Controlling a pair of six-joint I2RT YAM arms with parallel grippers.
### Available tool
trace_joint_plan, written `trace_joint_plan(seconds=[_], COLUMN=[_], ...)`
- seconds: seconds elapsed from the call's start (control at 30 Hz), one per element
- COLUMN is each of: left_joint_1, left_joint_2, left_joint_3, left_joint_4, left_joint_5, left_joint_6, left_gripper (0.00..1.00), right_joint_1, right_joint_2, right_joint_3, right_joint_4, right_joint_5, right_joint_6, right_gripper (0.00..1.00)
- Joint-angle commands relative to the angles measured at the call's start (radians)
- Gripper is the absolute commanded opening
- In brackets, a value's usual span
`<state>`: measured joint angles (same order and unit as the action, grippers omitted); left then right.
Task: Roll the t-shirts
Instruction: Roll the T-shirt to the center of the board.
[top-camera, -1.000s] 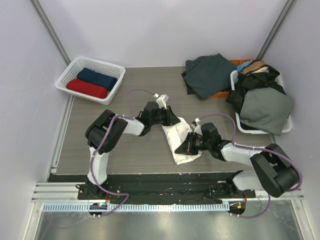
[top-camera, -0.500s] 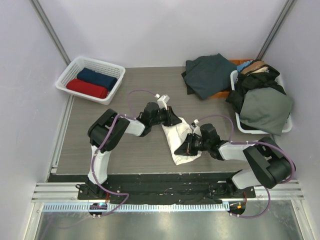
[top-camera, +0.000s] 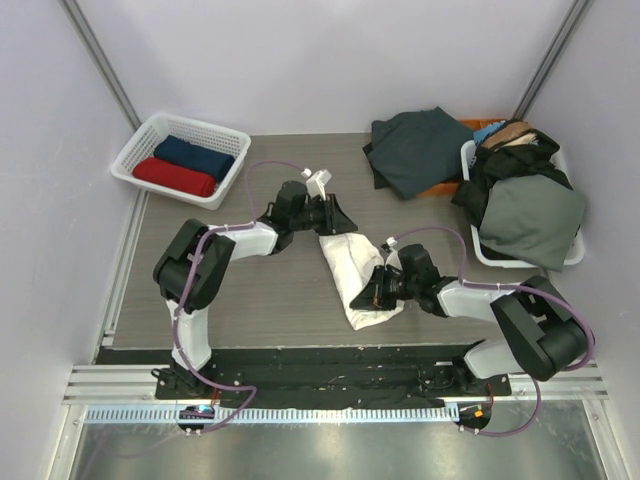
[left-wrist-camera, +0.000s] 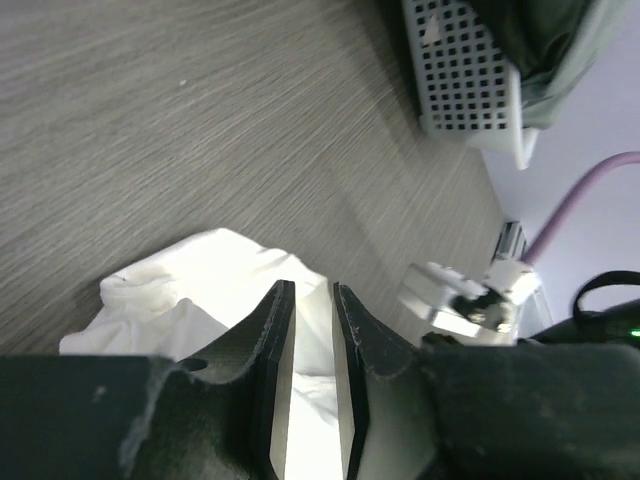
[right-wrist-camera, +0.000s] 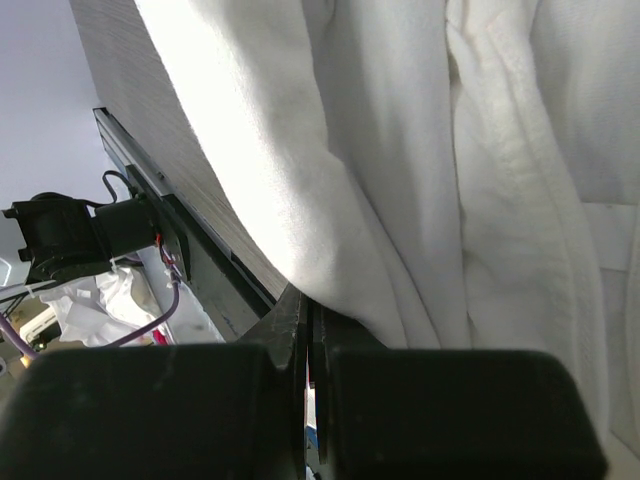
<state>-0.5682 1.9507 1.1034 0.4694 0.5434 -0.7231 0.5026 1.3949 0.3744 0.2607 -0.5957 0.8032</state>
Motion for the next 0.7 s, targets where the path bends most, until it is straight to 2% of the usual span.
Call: trace_joint_plan(seconds=[0.0,0.1,0.17,0.2,0.3,0.33,0.43,0.57,0.67], left_joint_1=[0.021,0.039,0.048,0.053,0.062,0.062,0.064,0.057,0.054], left_joint_2=[-0.133,-0.216,-0.268,-0.280,-0.308,-0.305,-0.247,-0.109,-0.012], left_joint_3=[0.052,0.023,-0.013,-0.028,-0.120,-0.143,-0.185,-0.198,-0.175], left_joint_4=[-0.086,-0.127,-0.175,-0.187,-0.154,-0.134,-0.025,0.266,0.348], left_joint_5=[0.056,0.056,0.056,0.059,0.063,0.064,0.113,0.177,0.182], left_joint_6=[0.027,0.034,0.036,0.030,0.002,-0.019,-0.083,-0.231,-0.275], left_gripper=[0.26,0.26,0.18,0.11,0.00,0.00,0.00,0.00,0.00], right_joint_1=[-0.006,-0.007,-0.006,-0.006,-0.006,-0.006,-0.006,-0.007,-0.006], right_joint_2=[0.032,0.033,0.033,0.032,0.033,0.035,0.036,0.039,0.033], right_joint_3=[-0.006,-0.005,-0.005,-0.003,-0.003,-0.003,-0.002,0.001,0.003], right_joint_4=[-0.106,-0.103,-0.103,-0.103,-0.101,-0.103,-0.100,-0.103,-0.109], right_joint_5=[0.119,0.117,0.117,0.116,0.114,0.114,0.112,0.109,0.109], right_joint_6=[-0.052,-0.050,-0.050,-0.050,-0.050,-0.050,-0.050,-0.053,-0.056], right_gripper=[0.01,0.01,0.01,0.01,0.01,0.01,0.01,0.01,0.01])
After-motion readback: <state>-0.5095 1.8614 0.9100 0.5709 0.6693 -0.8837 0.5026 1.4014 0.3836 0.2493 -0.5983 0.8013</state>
